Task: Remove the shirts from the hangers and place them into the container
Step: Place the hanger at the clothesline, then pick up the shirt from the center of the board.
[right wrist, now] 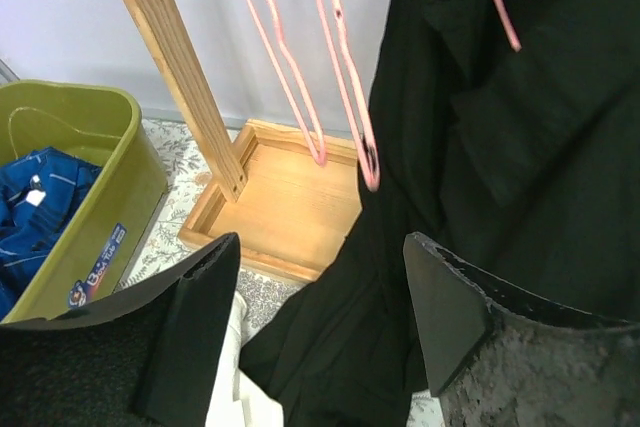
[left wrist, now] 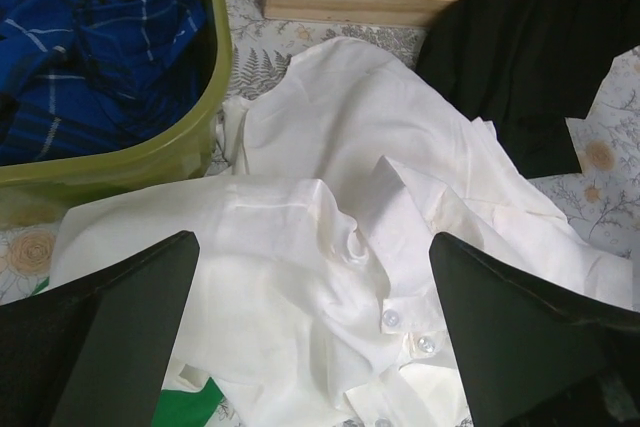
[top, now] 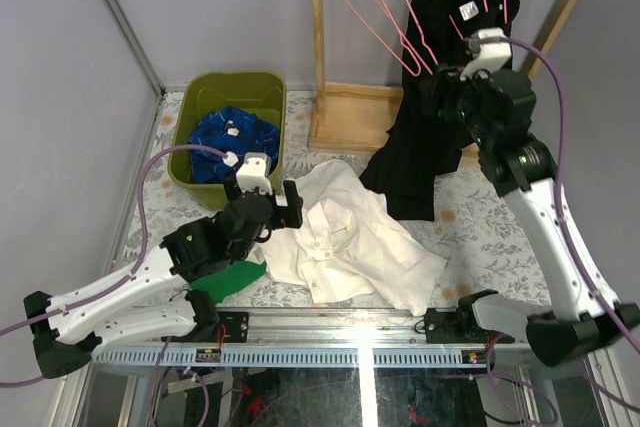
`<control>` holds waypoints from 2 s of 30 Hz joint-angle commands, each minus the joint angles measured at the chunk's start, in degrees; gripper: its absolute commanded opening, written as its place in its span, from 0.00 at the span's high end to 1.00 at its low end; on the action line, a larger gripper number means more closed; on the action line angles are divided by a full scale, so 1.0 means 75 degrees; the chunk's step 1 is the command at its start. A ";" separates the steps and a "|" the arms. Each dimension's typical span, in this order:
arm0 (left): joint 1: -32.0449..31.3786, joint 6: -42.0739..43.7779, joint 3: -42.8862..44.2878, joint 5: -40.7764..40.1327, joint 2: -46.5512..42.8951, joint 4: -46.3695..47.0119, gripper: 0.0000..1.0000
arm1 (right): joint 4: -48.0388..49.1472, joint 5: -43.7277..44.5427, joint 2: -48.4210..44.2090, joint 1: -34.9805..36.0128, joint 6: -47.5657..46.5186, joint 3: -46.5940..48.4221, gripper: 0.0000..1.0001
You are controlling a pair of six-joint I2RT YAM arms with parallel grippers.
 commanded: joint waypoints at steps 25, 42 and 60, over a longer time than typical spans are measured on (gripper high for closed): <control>0.0186 0.0241 0.1075 0.4218 0.4035 0.0510 0.00 | -0.0450 -0.3244 -0.4009 -0.0004 0.0694 -0.6020 0.19; -0.0118 0.0145 0.1028 0.4401 0.6411 0.0917 0.06 | -0.0284 -0.2702 -0.4162 -0.0010 0.0602 -0.6404 0.17; -0.2043 0.2728 0.3124 0.3916 0.3712 0.0182 1.00 | -0.0083 -0.0892 -0.4516 -0.0004 0.0676 -0.6562 0.16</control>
